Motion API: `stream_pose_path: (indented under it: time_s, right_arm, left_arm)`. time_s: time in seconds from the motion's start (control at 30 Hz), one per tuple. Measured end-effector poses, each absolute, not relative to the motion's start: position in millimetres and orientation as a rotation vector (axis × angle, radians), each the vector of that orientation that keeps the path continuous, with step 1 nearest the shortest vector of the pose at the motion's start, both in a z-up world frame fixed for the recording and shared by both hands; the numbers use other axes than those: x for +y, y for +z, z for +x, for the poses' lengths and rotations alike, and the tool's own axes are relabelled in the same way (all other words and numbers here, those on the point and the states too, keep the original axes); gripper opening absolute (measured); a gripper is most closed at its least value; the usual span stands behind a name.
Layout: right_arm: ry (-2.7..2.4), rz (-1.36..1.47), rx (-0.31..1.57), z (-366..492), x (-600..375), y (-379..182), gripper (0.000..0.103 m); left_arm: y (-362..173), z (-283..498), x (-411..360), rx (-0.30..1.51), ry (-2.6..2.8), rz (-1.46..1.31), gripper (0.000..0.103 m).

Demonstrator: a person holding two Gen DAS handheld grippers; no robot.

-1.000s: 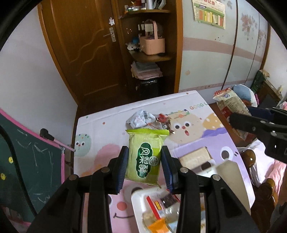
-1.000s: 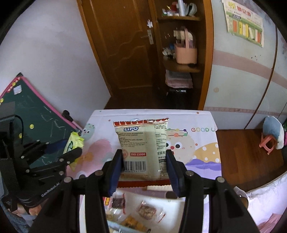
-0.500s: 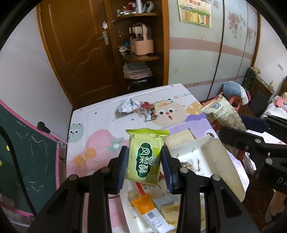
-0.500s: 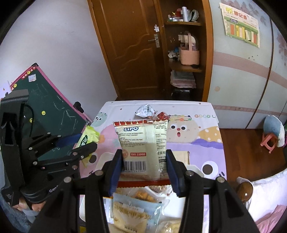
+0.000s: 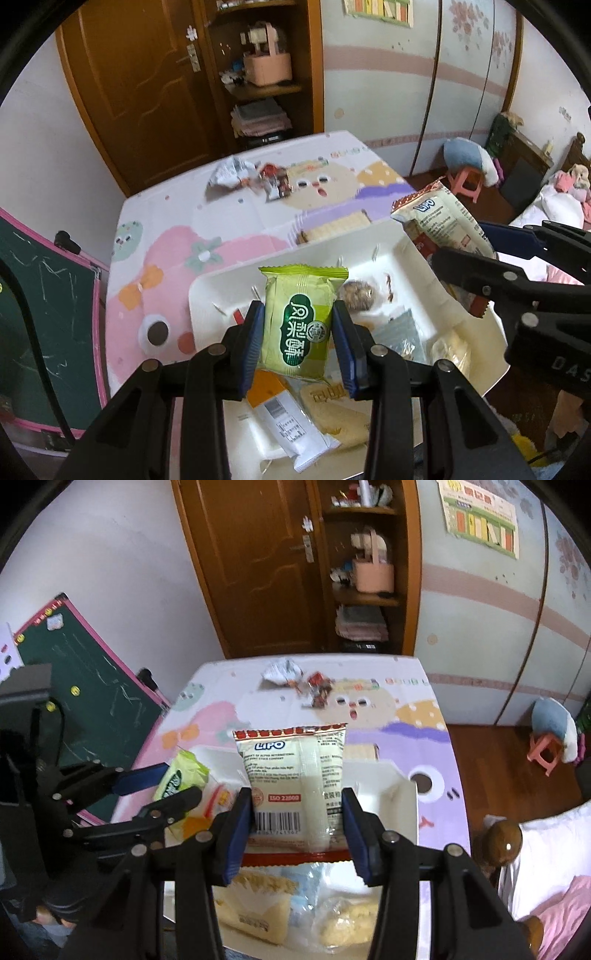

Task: Organize snacks
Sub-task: 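Carry both packets over the white tray and open both tools to drop them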

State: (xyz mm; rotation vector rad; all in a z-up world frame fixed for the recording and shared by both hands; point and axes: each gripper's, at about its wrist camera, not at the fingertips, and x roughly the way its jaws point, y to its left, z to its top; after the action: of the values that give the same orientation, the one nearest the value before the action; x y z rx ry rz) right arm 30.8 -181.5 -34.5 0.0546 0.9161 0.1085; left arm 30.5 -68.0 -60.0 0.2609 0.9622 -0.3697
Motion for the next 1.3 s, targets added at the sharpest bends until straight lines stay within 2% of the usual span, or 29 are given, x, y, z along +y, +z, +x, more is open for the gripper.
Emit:
stream_pose_path:
  time_s: [0.43,0.73,0.77,0.8,0.83,0.9,1.07,1.3]
  right_arm:
    - [0.055,0.107,1.057,45,-197,-100,0.048]
    - [0.037,0.122,1.111,53,-204,-121,0.048]
    - [0.035,0.123,1.116,54,-204,-123,0.048]
    - [0.031,0.122,1.12,55,-204,-124,0.048]
    - [0.029,0.122,1.127,55,-204,-126,0.048]
    - [0.032,0.121,1.14,56,-203,-128,0.05]
    - [0.038,0.144,1.142,55,-204,-128,0.068]
    - [0.063,0.179,1.161,55,-202,-130,0.071]
  left_arm:
    - [-123,45,-77,1.079,-0.354,0.298,0.035]
    - [-148,54,-79,1.133,-0.337,0.31,0.036]
    - [-148,53,-79,1.131,-0.336,0.313,0.037]
    - [-149,53,-79,1.128,-0.333,0.317,0.047]
    - [-148,53,-79,1.125,-0.33,0.314,0.065]
    - [-146,53,-77,1.103,-0.324,0.298,0.079]
    - [-143,54,-72,1.091,-0.318,0.29,0.08]
    - [-145,54,-67,1.112,-0.32,0.262,0.08]
